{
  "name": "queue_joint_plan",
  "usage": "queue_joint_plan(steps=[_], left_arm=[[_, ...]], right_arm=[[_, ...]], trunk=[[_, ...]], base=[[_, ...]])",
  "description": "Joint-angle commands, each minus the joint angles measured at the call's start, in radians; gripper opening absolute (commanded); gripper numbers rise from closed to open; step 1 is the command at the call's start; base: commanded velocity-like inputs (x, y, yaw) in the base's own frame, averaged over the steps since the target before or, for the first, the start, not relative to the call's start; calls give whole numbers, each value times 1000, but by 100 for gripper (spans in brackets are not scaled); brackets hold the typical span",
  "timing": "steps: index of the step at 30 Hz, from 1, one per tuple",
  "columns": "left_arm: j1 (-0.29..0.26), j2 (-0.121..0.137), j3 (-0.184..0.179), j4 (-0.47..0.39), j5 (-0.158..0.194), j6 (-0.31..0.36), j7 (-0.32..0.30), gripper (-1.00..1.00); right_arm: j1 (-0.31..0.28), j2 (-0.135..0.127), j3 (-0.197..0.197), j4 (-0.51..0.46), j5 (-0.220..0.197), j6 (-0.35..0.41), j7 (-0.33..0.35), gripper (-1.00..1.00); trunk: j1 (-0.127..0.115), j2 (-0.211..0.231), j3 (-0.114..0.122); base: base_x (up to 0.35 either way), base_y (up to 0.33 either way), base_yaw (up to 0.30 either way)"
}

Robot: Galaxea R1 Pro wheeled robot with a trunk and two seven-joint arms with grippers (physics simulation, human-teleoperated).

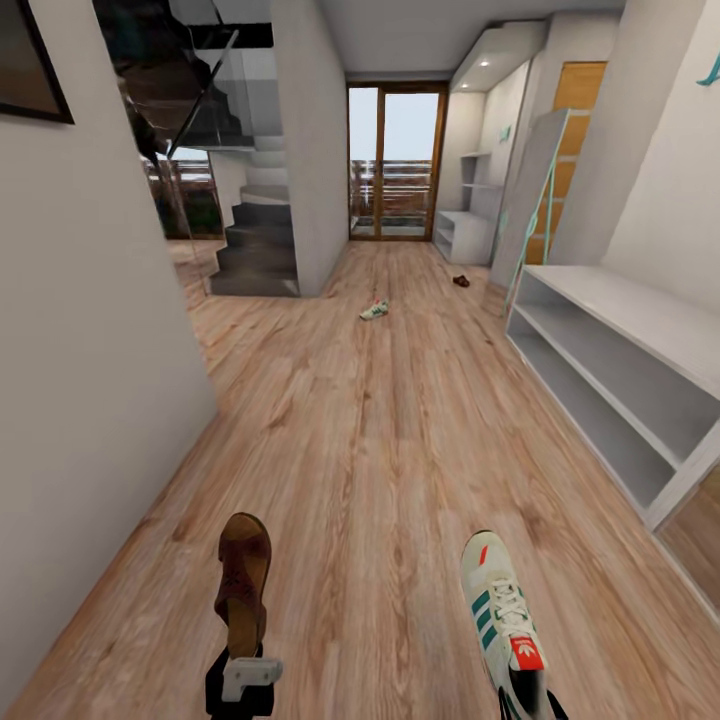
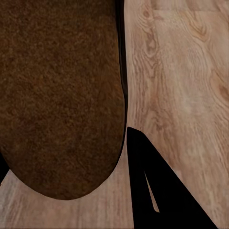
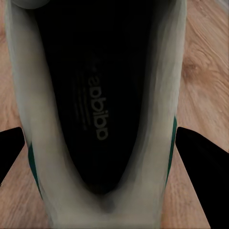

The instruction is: Pick up the two gym shoes and the two sandals from the corridor floor and place them onto the hallstand (shoe rack) in the corridor, making sure they are on the rack and not on the floor. Arrange them so the two gym shoes are next to each other and the two sandals are next to each other.

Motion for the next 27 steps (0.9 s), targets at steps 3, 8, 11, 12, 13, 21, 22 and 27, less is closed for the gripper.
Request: queue_joint_plan(steps=[3,8,11,12,13,21,22,27], left_arm=[[0,-1,2,0,-15,-2,6,-100],[0,-1,2,1,-15,-2,6,-100],[0,-1,2,1,-14,-2,6,-100],[0,-1,2,1,-15,-2,6,-100],[0,-1,2,1,-15,-2,6,-100],[0,-1,2,2,-14,-2,6,-100],[0,-1,2,1,-14,-2,6,-100],[0,-1,1,2,-15,-2,6,-100]], right_arm=[[-1,1,-7,1,10,-3,0,-100],[-1,1,-7,1,10,-3,0,-100],[-1,1,-7,1,10,-3,0,-100],[-1,1,-7,1,10,-3,0,-100],[-1,1,-7,1,10,-3,0,-100],[-1,1,-7,1,10,-3,0,-100],[-1,1,-7,1,10,-3,0,-100],[-1,1,-7,1,10,-3,0,-100]], trunk=[[0,0,-1],[0,0,-1],[0,0,-1],[0,0,-1],[0,0,-1],[0,0,-1],[0,0,-1],[0,0,-1]], base=[[338,0,0],[338,0,0],[338,0,0],[338,0,0],[338,0,0],[338,0,0],[338,0,0],[338,0,0]])
